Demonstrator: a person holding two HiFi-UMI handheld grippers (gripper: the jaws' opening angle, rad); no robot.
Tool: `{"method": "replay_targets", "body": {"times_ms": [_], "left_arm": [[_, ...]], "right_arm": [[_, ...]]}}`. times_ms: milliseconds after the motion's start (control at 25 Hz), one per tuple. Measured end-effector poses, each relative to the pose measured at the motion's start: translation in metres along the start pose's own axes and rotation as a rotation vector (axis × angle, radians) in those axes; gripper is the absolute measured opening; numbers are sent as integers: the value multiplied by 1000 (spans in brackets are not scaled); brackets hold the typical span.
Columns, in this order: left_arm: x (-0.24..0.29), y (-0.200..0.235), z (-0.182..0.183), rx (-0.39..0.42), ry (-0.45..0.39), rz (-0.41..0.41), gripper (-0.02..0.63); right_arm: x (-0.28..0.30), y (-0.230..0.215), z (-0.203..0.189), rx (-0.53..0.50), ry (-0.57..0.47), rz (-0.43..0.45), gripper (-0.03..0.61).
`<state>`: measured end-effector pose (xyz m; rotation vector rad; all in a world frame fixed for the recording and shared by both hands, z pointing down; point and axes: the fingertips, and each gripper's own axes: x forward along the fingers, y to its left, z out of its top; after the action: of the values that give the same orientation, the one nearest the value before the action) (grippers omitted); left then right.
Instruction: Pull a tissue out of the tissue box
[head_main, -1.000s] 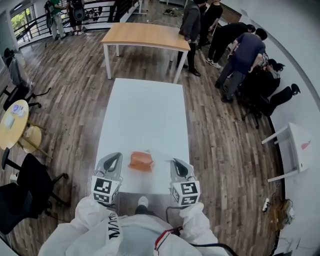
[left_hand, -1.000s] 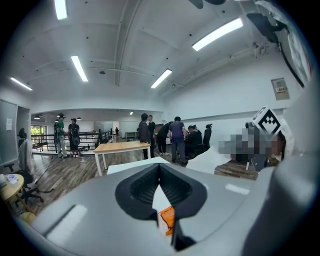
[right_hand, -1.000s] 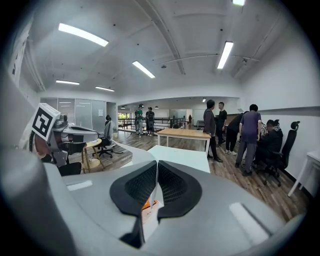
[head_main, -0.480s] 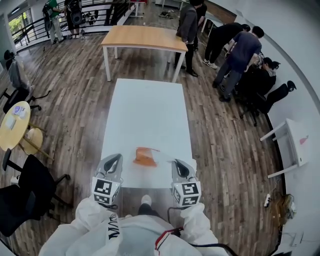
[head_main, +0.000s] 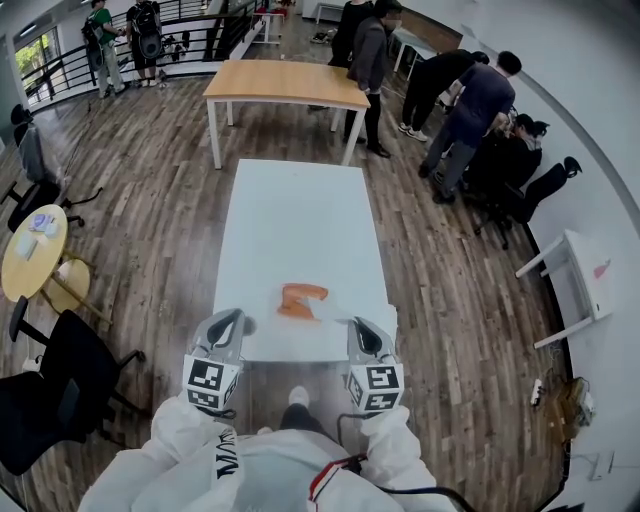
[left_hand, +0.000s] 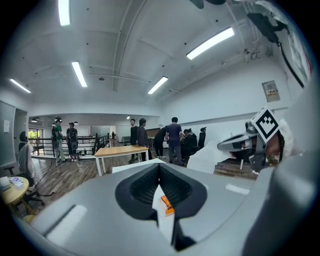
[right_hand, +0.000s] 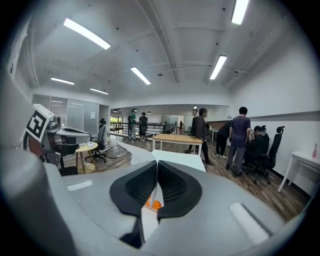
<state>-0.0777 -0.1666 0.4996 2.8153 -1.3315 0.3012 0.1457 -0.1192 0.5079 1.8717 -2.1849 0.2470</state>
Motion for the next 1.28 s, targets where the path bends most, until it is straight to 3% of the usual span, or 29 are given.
{"method": "replay_targets", "body": {"times_ms": [1280], "left_arm": [[-80, -30, -8, -12, -27, -31, 0]], "right_arm": [[-85, 43, -6, -6, -33, -45, 3]]}}
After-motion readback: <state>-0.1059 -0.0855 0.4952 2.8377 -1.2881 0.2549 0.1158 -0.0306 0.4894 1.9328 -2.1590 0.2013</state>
